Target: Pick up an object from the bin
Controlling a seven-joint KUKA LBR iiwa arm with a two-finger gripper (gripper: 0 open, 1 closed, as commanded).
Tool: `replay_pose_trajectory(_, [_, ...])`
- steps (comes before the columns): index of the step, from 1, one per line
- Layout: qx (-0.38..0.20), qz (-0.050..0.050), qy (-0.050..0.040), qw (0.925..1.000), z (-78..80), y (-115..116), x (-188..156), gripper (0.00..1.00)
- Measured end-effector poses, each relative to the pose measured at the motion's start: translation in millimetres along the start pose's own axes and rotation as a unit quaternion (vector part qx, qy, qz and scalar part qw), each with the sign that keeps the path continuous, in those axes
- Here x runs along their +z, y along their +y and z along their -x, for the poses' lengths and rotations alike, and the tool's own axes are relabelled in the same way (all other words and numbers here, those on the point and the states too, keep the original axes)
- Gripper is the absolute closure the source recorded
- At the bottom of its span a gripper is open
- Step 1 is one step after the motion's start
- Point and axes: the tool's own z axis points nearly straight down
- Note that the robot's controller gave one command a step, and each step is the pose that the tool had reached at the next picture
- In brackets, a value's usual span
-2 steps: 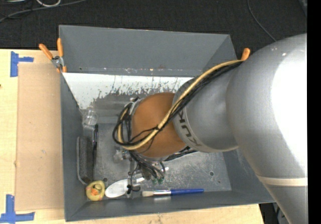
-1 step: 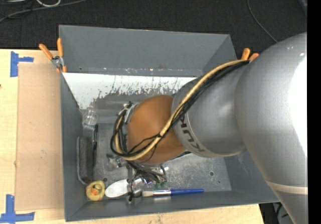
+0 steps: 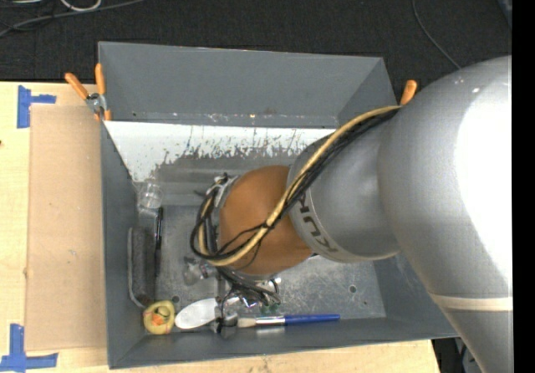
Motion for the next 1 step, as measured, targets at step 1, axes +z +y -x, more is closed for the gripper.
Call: replay_pose_trajectory(1, [-0.019, 0.002, 0.0028, 0.9998, -6.3, -1.9, 1.0, 1.0])
